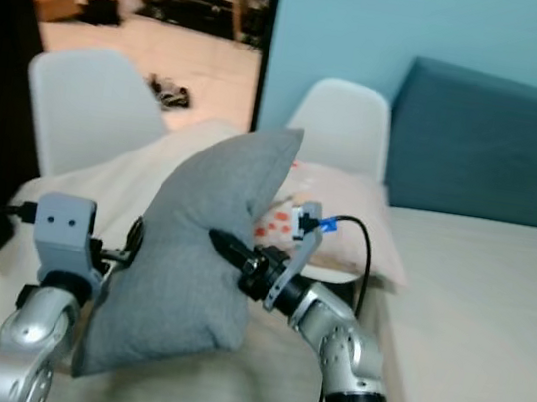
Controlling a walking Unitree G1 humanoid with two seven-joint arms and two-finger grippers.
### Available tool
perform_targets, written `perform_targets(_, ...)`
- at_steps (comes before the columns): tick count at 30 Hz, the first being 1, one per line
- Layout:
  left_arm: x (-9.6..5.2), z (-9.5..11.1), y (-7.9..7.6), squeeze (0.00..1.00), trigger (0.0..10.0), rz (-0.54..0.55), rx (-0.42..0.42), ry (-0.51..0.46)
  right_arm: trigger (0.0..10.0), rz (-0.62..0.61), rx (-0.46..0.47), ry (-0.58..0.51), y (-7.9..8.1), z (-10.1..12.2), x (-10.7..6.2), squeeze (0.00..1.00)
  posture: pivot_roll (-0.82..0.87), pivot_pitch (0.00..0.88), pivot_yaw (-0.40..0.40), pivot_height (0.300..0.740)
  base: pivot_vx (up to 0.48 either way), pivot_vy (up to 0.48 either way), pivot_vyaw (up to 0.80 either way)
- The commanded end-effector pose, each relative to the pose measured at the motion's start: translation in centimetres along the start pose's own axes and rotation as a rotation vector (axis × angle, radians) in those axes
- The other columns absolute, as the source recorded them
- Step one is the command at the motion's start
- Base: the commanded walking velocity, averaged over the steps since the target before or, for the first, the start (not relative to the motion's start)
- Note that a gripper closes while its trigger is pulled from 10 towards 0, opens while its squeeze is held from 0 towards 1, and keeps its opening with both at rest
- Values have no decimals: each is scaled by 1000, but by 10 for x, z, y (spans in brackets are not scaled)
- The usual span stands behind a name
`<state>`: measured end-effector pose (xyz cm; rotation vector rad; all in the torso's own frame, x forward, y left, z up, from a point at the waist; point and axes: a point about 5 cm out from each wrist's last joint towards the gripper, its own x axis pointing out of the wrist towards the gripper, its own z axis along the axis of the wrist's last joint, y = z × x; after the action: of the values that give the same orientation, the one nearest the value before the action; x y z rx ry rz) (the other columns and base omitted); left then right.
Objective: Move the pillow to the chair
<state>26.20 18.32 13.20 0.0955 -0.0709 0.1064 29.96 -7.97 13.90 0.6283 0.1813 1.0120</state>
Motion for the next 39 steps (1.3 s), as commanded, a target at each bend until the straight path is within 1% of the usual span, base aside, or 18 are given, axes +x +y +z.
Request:
perform_targets(1, 1, -2, -4, 0, 10000, -13, -5, 8, 10000, 40, -47, -74, 5, 16, 1, 0, 28, 0, -123, 709, 0, 0, 763)
perform_targets(34, 1, -1, -4, 0, 10000, -11, 1, 6, 10000, 35, -37, -76, 4, 17, 2, 0, 26, 0, -125, 709, 0, 0, 764)
perform_targets(39, 2, -2, -6, 0, 10000, -32, -7, 11, 10000, 35, -37, -76, 3, 16, 1, 0, 26, 0, -126, 709, 0, 0, 765)
